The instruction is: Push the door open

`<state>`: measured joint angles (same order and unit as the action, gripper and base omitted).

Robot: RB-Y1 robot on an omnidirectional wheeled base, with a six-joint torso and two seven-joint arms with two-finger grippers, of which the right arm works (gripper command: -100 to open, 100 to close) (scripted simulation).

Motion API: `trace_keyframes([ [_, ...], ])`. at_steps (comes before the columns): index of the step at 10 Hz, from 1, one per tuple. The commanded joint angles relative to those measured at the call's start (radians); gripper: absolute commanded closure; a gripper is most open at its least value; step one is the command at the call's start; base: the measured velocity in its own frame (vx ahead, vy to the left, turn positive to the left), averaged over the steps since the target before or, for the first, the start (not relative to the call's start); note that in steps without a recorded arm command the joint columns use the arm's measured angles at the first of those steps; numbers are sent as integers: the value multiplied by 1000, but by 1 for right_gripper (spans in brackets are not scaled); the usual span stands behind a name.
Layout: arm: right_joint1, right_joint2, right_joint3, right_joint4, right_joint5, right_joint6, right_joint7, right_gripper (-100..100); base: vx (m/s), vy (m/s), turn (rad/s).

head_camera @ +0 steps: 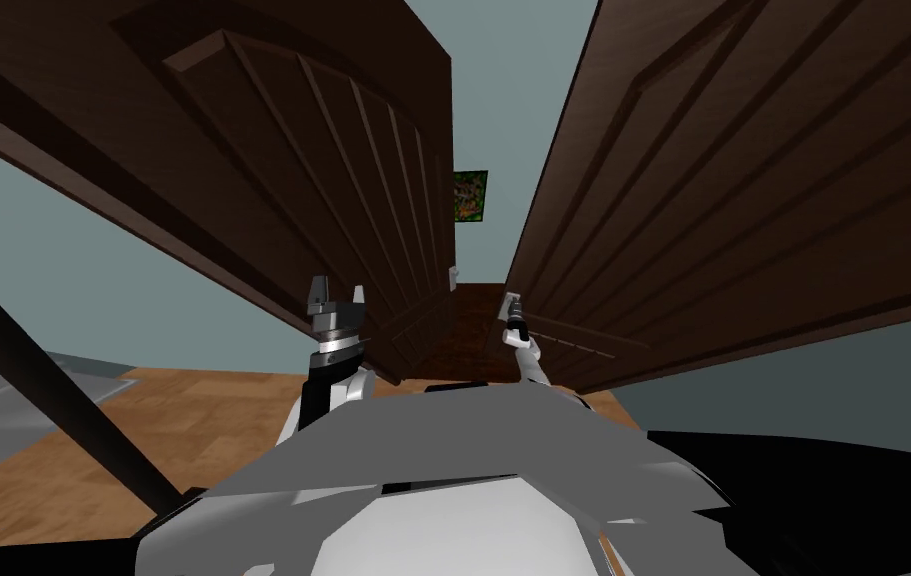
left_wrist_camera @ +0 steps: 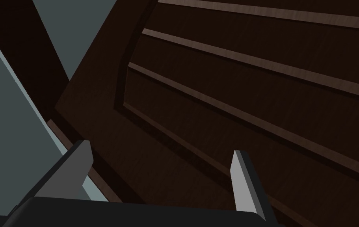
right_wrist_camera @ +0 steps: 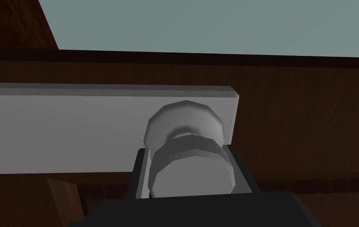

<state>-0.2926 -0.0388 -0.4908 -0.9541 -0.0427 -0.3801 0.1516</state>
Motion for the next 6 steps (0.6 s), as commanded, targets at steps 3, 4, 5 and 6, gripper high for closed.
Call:
trace_keyframes([
  [3, -19, -13, -68, 7, -11, -29, 36, 100, 42, -50, 49],
  [4, -24, -14, -89, 6, -15, -32, 49, 100, 68, -96, 44],
  [5, -29, -15, -111, 6, -19, -35, 61, 100, 84, -98, 26],
  [6, -19, -18, -94, 2, -17, -20, 51, -100, -56, 77, -3],
])
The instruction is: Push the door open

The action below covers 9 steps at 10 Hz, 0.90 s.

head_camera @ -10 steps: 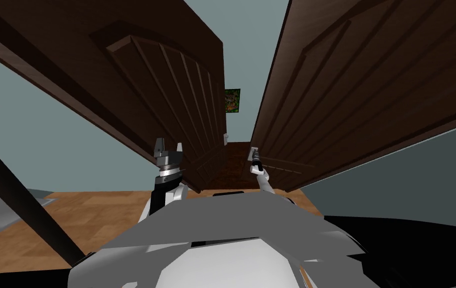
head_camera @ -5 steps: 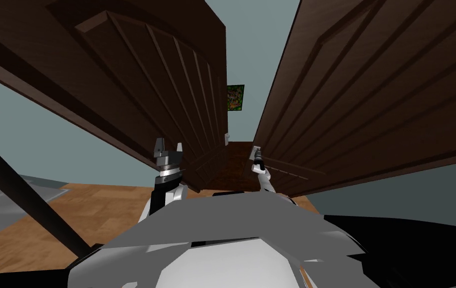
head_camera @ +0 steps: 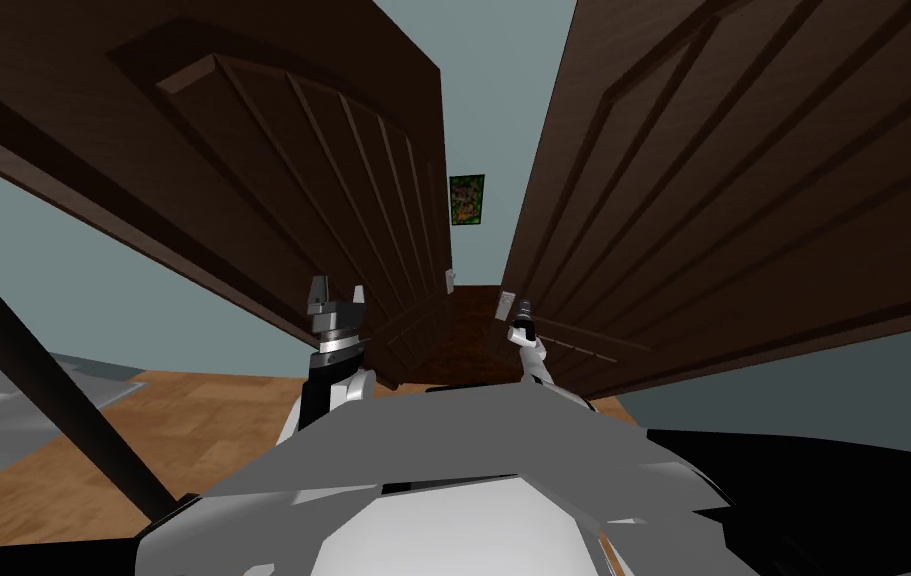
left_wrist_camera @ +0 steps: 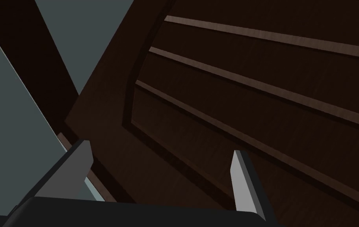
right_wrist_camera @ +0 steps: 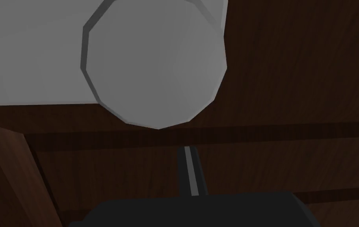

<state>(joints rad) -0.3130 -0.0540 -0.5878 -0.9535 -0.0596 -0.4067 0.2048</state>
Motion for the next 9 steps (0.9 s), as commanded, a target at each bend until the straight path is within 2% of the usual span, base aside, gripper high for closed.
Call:
trace_keyframes([
  [1, 1, -3, 2, 2, -1, 9, -2, -100, -136, 181, -52],
  [4, 1, 9, 1, 4, -4, 22, 1, -100, -148, 209, -27],
  [6, 1, 36, -1, 5, -6, 31, 3, -100, -162, 199, -26],
  [7, -5, 27, -3, 12, -5, 24, 5, -100, -63, 98, -14],
  [8, -5, 12, -16, 18, -7, 11, 16, -100, 85, -44, 82],
  [9, -5, 10, -20, 19, -8, 7, 19, -100, 143, -83, 86],
])
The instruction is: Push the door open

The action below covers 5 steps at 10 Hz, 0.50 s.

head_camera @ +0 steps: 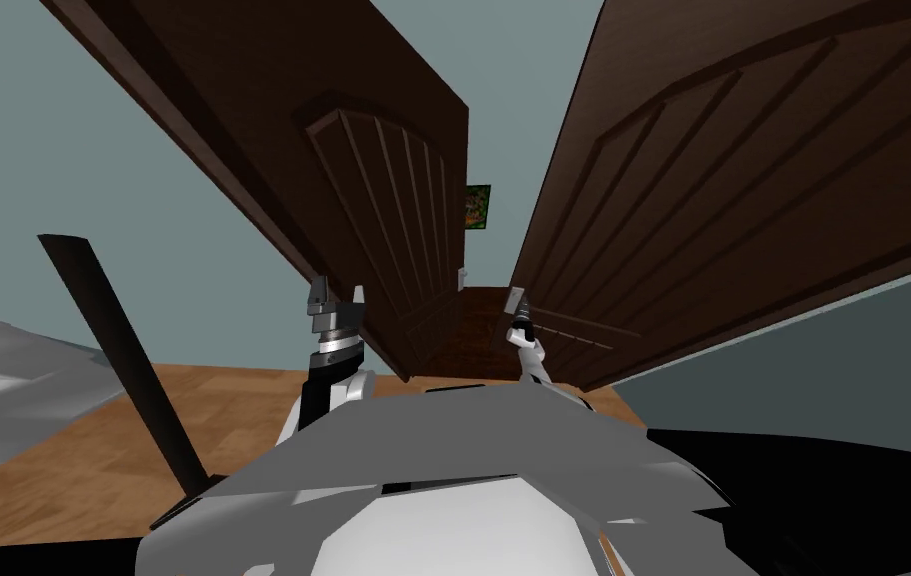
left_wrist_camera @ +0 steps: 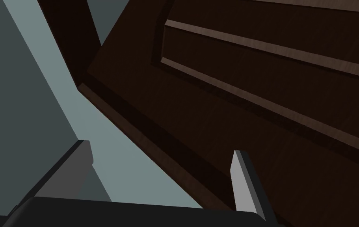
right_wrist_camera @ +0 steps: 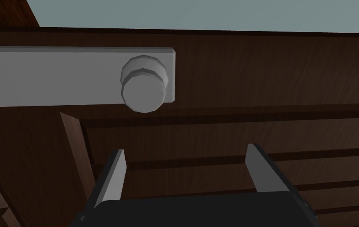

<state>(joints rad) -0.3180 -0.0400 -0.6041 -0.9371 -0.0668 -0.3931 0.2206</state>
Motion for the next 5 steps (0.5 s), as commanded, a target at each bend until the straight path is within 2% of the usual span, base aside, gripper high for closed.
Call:
trace_keyframes([
  [1, 1, -5, -11, 7, -2, -16, 9, -100, 163, -144, 77],
  [3, 1, 3, -23, 13, -3, -31, 19, -100, 168, -118, 68],
  [5, 2, 25, -37, 20, -5, -48, 29, -100, 171, -127, 86],
])
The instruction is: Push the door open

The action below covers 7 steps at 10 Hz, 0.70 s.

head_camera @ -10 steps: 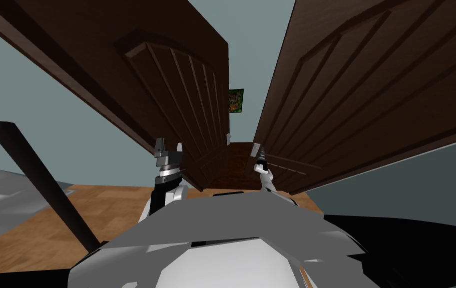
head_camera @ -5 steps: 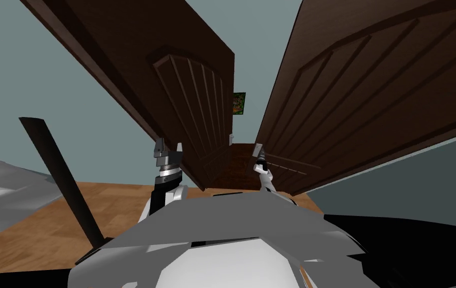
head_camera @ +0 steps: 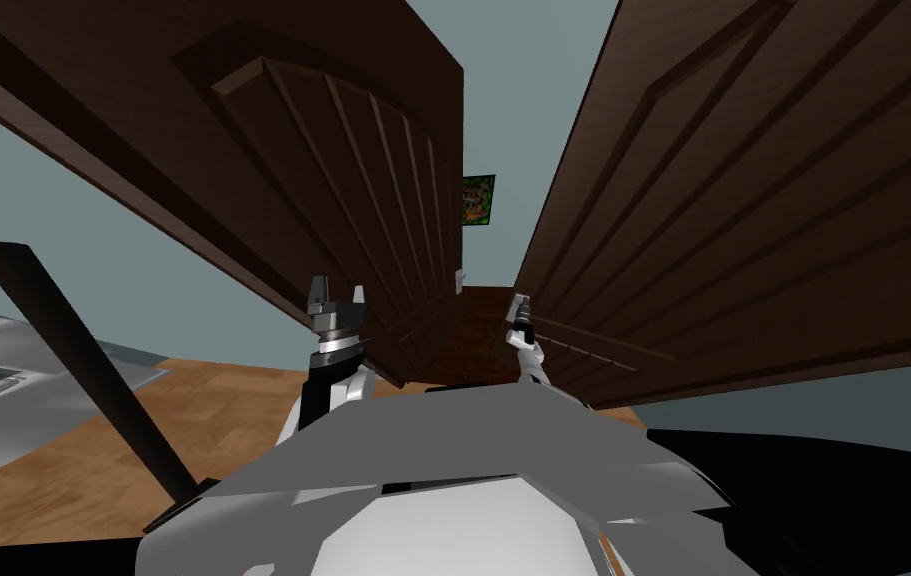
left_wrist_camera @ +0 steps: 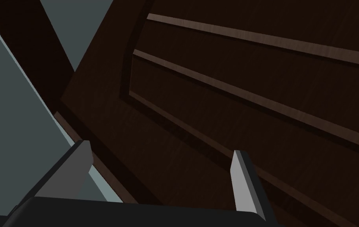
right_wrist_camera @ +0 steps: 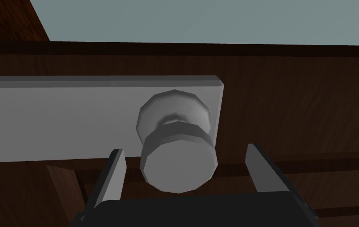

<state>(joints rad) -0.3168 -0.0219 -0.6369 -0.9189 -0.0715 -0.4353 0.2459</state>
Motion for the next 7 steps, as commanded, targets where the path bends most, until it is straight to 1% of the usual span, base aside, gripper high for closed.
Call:
trace_keyframes([
  [1, 0, 0, 0, 0, 0, 0, 0, -100, 76, -53, 22],
  [2, 0, 0, 0, 0, 0, 0, 0, 100, -10, 7, -16],
  [7, 0, 0, 0, 0, 0, 0, 0, 100, -15, 10, -2],
])
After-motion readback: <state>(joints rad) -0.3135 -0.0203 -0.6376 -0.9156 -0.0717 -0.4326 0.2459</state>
